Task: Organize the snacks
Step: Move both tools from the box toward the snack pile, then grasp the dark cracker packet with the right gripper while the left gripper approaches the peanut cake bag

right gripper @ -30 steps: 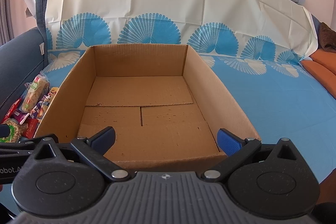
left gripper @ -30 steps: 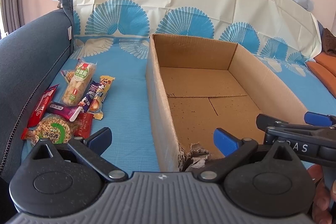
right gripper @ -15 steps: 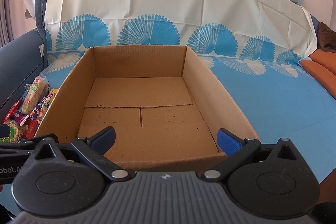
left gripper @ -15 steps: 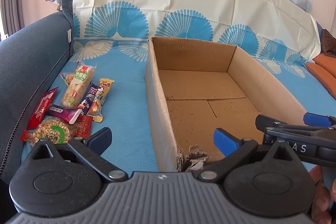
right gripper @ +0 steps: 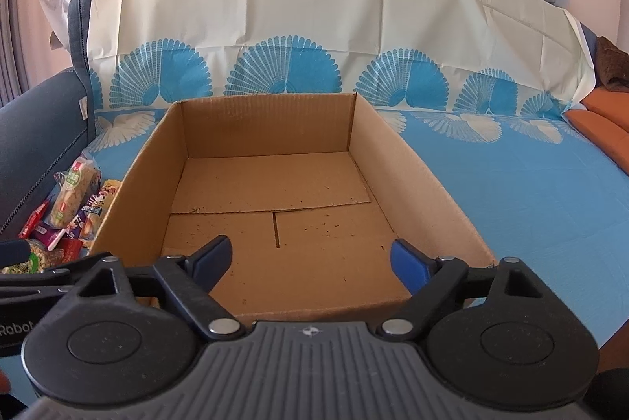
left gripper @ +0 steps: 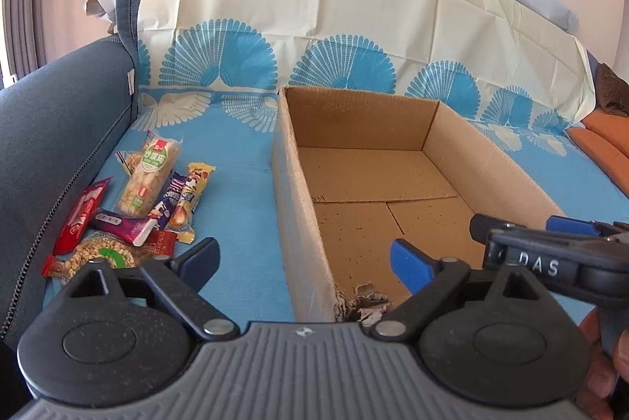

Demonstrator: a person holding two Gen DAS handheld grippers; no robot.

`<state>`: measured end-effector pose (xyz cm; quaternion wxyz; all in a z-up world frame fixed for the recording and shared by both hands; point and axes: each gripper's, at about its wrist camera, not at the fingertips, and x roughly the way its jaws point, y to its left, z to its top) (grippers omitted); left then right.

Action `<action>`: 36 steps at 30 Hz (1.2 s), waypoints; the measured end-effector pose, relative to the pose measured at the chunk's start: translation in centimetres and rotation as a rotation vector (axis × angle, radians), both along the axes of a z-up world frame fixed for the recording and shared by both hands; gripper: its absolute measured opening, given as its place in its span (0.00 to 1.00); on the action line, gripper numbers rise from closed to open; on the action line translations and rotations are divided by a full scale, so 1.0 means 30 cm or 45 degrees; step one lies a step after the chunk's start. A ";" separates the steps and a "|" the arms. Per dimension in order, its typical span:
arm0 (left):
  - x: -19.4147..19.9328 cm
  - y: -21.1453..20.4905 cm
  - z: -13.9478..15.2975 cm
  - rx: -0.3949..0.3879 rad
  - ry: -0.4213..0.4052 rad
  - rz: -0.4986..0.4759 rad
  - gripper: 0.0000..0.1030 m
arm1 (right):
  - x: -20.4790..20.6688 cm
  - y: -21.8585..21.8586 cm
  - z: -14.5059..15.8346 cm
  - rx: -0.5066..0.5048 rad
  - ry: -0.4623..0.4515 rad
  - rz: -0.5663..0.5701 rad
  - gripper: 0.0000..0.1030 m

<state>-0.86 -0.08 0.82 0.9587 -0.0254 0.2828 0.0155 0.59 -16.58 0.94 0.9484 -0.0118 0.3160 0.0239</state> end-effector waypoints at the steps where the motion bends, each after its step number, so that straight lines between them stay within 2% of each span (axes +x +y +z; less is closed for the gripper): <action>1: -0.004 0.005 0.004 0.005 -0.006 0.005 0.79 | 0.001 0.004 0.004 0.023 -0.003 0.001 0.80; 3: -0.012 0.030 0.018 0.000 -0.021 0.018 0.68 | 0.002 0.019 0.015 0.065 -0.021 0.006 0.76; 5: -0.020 0.077 0.046 -0.032 -0.049 0.030 0.61 | -0.005 0.043 0.025 0.093 -0.056 0.025 0.69; 6: -0.017 0.104 0.063 -0.044 -0.050 0.033 0.51 | -0.010 0.060 0.030 0.115 -0.069 0.042 0.67; 7: -0.011 0.134 0.082 -0.044 -0.048 0.033 0.44 | -0.016 0.076 0.034 0.132 -0.081 0.065 0.64; 10: 0.012 0.257 0.141 -0.014 -0.052 0.013 0.38 | -0.043 0.140 0.043 0.190 -0.122 0.188 0.57; 11: 0.019 0.305 0.152 0.009 -0.060 0.002 0.38 | -0.051 0.165 0.042 0.203 -0.133 0.241 0.56; 12: 0.028 0.353 0.159 0.076 -0.040 0.000 0.38 | -0.063 0.195 0.048 0.231 -0.154 0.308 0.55; 15: 0.042 0.522 0.138 0.048 0.014 -0.026 0.38 | -0.107 0.309 0.028 0.209 -0.236 0.543 0.55; 18: 0.018 0.613 0.081 0.087 0.019 0.011 0.39 | -0.128 0.436 -0.007 0.191 -0.184 0.772 0.56; 20: 0.004 0.637 0.044 0.061 0.033 0.052 0.40 | -0.139 0.513 -0.031 0.209 -0.132 0.900 0.58; 22: -0.025 0.643 0.046 0.064 -0.045 0.092 0.49 | -0.136 0.585 -0.071 0.184 -0.072 0.964 0.61; 23: -0.029 0.638 0.044 0.074 -0.052 0.109 0.50 | -0.132 0.609 -0.095 0.180 -0.028 0.982 0.63; 26: -0.015 0.636 0.037 0.070 -0.024 0.110 0.58 | -0.115 0.672 -0.166 0.144 0.097 1.060 0.71; 28: 0.012 0.640 0.021 0.040 0.043 0.075 0.70 | -0.100 0.712 -0.217 0.073 0.117 1.119 0.76; 31: 0.059 0.658 -0.023 -0.040 0.122 0.060 0.71 | -0.075 0.748 -0.271 0.014 0.123 1.168 0.82; 33: 0.077 0.676 -0.053 -0.103 0.152 0.072 0.72 | -0.045 0.767 -0.301 0.012 0.154 1.189 0.82; 36: 0.086 0.697 -0.066 -0.144 0.169 0.100 0.73 | -0.012 0.798 -0.354 0.008 0.206 1.247 0.84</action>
